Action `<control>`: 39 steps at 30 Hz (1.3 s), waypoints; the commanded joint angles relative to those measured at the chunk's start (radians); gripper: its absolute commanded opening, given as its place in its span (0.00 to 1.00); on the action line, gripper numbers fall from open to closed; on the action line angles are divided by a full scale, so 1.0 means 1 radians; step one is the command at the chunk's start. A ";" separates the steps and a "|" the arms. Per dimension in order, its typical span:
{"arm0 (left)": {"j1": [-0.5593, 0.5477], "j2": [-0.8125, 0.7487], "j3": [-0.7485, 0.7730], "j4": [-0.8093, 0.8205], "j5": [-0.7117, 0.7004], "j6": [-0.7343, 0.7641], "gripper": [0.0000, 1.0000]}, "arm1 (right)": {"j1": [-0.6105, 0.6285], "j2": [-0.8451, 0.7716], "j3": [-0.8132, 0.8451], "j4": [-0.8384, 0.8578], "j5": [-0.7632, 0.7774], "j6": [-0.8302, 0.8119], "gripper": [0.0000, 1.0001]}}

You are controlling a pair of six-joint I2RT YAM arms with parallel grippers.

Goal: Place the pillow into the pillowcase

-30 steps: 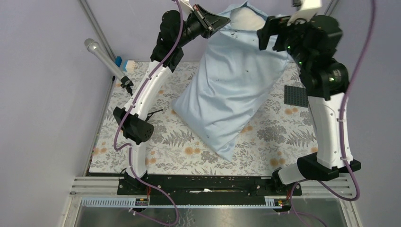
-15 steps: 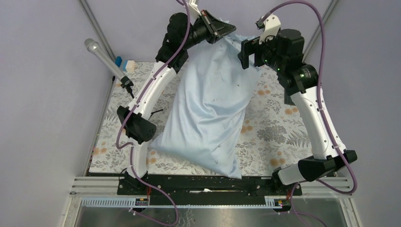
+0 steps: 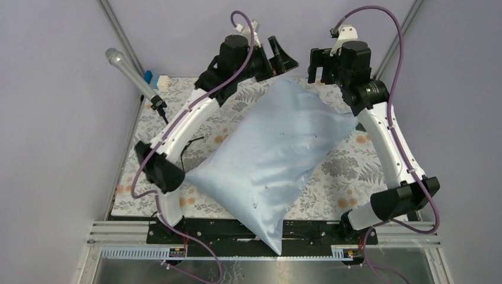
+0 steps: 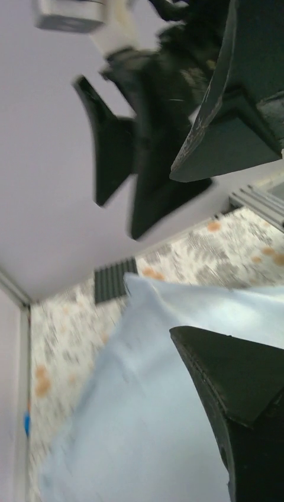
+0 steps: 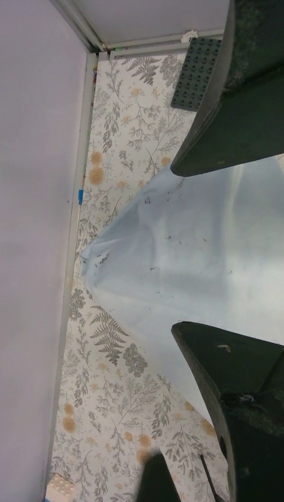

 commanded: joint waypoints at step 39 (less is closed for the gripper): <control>-0.408 -0.975 -1.393 -0.354 -0.490 -0.138 0.70 | -0.034 0.436 0.089 -0.202 -0.120 0.210 0.00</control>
